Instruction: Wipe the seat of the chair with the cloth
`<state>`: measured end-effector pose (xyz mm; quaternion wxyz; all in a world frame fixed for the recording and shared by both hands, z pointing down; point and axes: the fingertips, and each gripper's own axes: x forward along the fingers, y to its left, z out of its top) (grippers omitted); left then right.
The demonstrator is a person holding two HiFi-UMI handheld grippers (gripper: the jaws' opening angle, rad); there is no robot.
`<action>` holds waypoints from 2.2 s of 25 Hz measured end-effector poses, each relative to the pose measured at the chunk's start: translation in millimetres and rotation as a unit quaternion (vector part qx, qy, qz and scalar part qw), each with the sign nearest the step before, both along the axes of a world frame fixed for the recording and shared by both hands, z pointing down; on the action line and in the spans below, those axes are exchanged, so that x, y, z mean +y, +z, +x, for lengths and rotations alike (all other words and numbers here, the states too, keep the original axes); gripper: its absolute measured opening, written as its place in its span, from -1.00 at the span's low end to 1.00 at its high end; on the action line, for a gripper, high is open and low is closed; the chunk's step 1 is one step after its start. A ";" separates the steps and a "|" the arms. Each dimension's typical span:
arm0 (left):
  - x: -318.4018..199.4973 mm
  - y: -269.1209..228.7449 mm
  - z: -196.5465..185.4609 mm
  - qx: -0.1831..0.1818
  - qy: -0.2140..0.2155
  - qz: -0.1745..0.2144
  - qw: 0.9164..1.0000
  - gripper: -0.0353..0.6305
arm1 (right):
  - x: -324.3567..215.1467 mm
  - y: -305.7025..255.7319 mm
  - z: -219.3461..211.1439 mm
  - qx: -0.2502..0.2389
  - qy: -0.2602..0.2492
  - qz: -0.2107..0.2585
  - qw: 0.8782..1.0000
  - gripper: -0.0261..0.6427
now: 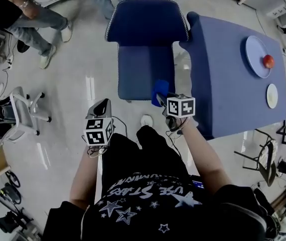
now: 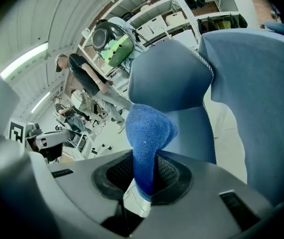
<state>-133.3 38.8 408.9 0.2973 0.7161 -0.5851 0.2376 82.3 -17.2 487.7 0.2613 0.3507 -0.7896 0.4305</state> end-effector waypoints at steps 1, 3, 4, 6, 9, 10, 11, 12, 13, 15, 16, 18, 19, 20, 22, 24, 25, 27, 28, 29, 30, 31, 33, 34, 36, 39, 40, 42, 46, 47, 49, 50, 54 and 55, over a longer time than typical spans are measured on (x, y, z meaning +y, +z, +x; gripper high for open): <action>-5.6 1.3 -1.0 0.001 0.000 -0.001 1.000 -0.83 | -5.4 2.9 -2.5 0.007 -0.003 -0.002 1.000 -0.72; -18.6 4.6 0.3 0.002 0.006 -0.002 1.000 -0.83 | -16.8 7.4 -6.7 0.019 -0.006 -0.005 1.000 -0.71; -25.8 6.8 1.9 0.000 0.011 -0.002 1.000 -0.83 | -21.7 9.3 -9.0 0.022 -0.007 -0.007 1.000 -0.71; -42.4 12.1 4.6 -0.002 0.024 0.001 1.000 -0.83 | -30.2 15.4 -14.6 0.028 -0.006 -0.016 0.999 -0.71; -71.0 22.6 2.3 -0.002 0.043 0.003 0.999 -0.83 | -45.3 27.6 -24.9 0.052 0.000 -0.032 0.998 -0.71; -80.4 27.3 -1.3 -0.001 0.050 0.000 0.999 -0.83 | -51.8 31.3 -30.0 0.062 0.004 -0.036 0.997 -0.71; -89.7 31.9 -5.7 -0.001 0.056 -0.003 0.998 -0.83 | -59.1 34.9 -35.7 0.070 0.010 -0.040 0.997 -0.71; -98.2 36.0 -9.6 0.001 0.063 -0.006 0.998 -0.83 | -66.5 37.9 -41.2 0.074 0.020 -0.045 0.996 -0.71; -104.8 39.8 -12.5 0.002 0.071 -0.009 0.997 -0.83 | -72.7 40.5 -46.6 0.074 0.030 -0.049 0.996 -0.71; -112.7 47.9 -17.1 0.003 0.084 -0.016 0.996 -0.83 | -82.0 44.8 -58.2 0.063 0.043 -0.053 0.996 -0.71; -115.4 52.8 -19.7 0.003 0.089 -0.020 0.996 -0.83 | -86.3 47.3 -64.7 0.059 0.040 -0.050 0.996 -0.72; -121.1 64.4 -26.0 0.005 0.091 -0.028 0.995 -0.83 | -96.7 55.9 -77.7 0.063 0.024 -0.040 0.997 -0.72; -124.5 70.8 -29.5 0.007 0.091 -0.031 0.995 -0.83 | -102.8 62.1 -83.8 0.069 0.018 -0.037 0.997 -0.72; -128.2 77.1 -33.3 0.009 0.090 -0.034 0.995 -0.83 | -108.8 68.8 -90.2 0.074 0.015 -0.036 0.997 -0.72; -135.5 89.7 -41.1 0.008 0.091 -0.039 0.995 -0.83 | -120.5 81.2 -105.1 0.073 0.008 -0.035 0.997 -0.72; -144.4 102.2 -50.3 0.009 0.090 -0.042 0.995 -0.83 | -133.7 93.1 -121.5 0.066 0.002 -0.037 0.997 -0.72; -149.4 108.6 -55.6 0.010 0.091 -0.044 0.995 -0.83 | -140.4 100.1 -130.0 0.063 0.002 -0.043 0.997 -0.72; -157.9 121.9 -65.6 0.012 0.095 -0.048 0.994 -0.83 | -152.2 114.3 -146.0 0.060 0.005 -0.057 0.997 -0.72; -160.6 128.3 -69.1 0.013 0.098 -0.051 0.994 -0.83 | -157.1 120.3 -152.7 0.058 0.005 -0.059 0.997 -0.72; -162.5 134.6 -71.5 0.014 0.100 -0.054 0.993 -0.83 | -161.3 125.7 -158.6 0.057 0.001 -0.059 0.997 -0.72; -163.6 140.7 -73.2 0.015 0.102 -0.058 0.993 -0.83 | -164.6 130.4 -164.2 0.055 -0.006 -0.058 0.997 -0.72; -164.5 146.5 -74.4 0.017 0.104 -0.063 0.992 -0.83 | -167.3 134.4 -170.4 0.050 -0.018 -0.058 0.997 -0.72; -167.8 157.0 -76.9 0.020 0.111 -0.073 0.991 -0.83 | -173.3 140.0 -186.2 0.030 -0.044 -0.064 0.997 -0.72; -170.2 161.5 -78.7 0.019 0.118 -0.076 0.990 -0.83 | -177.6 142.4 -195.0 0.018 -0.053 -0.068 0.996 -0.72; -174.9 168.8 -83.3 0.016 0.134 -0.081 0.988 -0.83 | -188.5 149.1 -210.2 0.003 -0.059 -0.075 0.995 -0.72; -182.6 177.2 -92.0 0.017 0.150 -0.086 0.985 -0.83 | -205.2 165.4 -226.3 0.008 -0.058 -0.079 0.995 -0.72; -185.6 179.9 -95.4 0.018 0.155 -0.087 0.984 -0.83 | -209.5 171.7 -230.8 0.012 -0.058 -0.081 0.995 -0.72; -192.6 184.8 -102.5 0.018 0.162 -0.087 0.983 -0.83 | -216.9 183.7 -237.7 0.020 -0.055 -0.087 0.994 -0.72; -199.5 193.6 -113.9 0.016 0.159 -0.089 0.983 -0.83 | -221.6 201.1 -243.4 0.023 -0.047 -0.100 0.994 -0.72; -199.6 195.5 -114.6 0.014 0.159 -0.091 0.983 -0.83 | -221.6 204.1 -242.4 0.022 -0.045 -0.103 0.993 -0.72; -199.4 199.2 -112.4 0.010 0.162 -0.095 0.982 -0.83 | -222.8 210.8 -237.0 0.018 -0.038 -0.108 0.993 -0.72; -199.4 201.2 -110.0 0.008 0.164 -0.097 0.982 -0.83 | -224.2 214.8 -232.2 0.018 -0.033 -0.111 0.993 -0.72; -196.7 206.6 -91.9 -0.001 0.169 -0.105 0.980 -0.83 | -237.3 224.3 -201.7 0.020 0.005 -0.109 0.994 -0.72; -194.8 207.0 -85.5 -0.003 0.173 -0.108 0.979 -0.83 | -240.8 225.0 -192.4 0.017 0.020 -0.109 0.994 -0.72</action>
